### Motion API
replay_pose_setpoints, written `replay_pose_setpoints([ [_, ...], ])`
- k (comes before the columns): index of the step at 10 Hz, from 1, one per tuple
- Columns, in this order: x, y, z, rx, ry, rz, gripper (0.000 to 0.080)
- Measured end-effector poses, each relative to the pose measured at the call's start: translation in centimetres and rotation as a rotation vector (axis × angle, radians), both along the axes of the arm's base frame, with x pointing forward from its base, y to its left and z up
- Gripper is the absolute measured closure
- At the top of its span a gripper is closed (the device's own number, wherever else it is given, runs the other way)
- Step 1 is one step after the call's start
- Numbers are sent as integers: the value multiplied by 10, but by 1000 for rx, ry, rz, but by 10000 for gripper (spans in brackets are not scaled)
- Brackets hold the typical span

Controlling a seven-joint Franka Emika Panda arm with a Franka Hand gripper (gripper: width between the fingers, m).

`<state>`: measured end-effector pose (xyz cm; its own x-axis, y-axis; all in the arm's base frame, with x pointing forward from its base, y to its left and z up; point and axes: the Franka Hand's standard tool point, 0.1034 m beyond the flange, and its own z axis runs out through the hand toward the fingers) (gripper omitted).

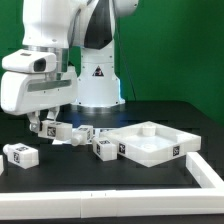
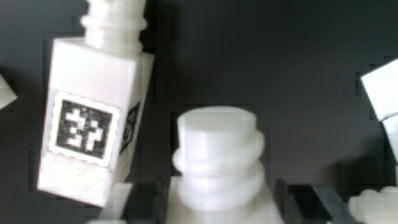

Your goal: Assemble one leg

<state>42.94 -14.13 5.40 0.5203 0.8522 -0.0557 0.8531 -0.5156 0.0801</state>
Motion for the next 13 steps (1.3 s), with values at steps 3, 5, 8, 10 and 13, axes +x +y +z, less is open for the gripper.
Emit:
replay_pose_setpoints([
  [3, -19, -10, -11, 5, 19, -49, 514],
  [5, -50, -23, -32, 7, 79, -97, 514],
  [8, -55, -29, -44, 4, 98, -105, 514],
  [10, -55, -29, -44, 4, 100, -105, 460],
  [13, -49, -19, -27, 6, 127, -123, 174],
])
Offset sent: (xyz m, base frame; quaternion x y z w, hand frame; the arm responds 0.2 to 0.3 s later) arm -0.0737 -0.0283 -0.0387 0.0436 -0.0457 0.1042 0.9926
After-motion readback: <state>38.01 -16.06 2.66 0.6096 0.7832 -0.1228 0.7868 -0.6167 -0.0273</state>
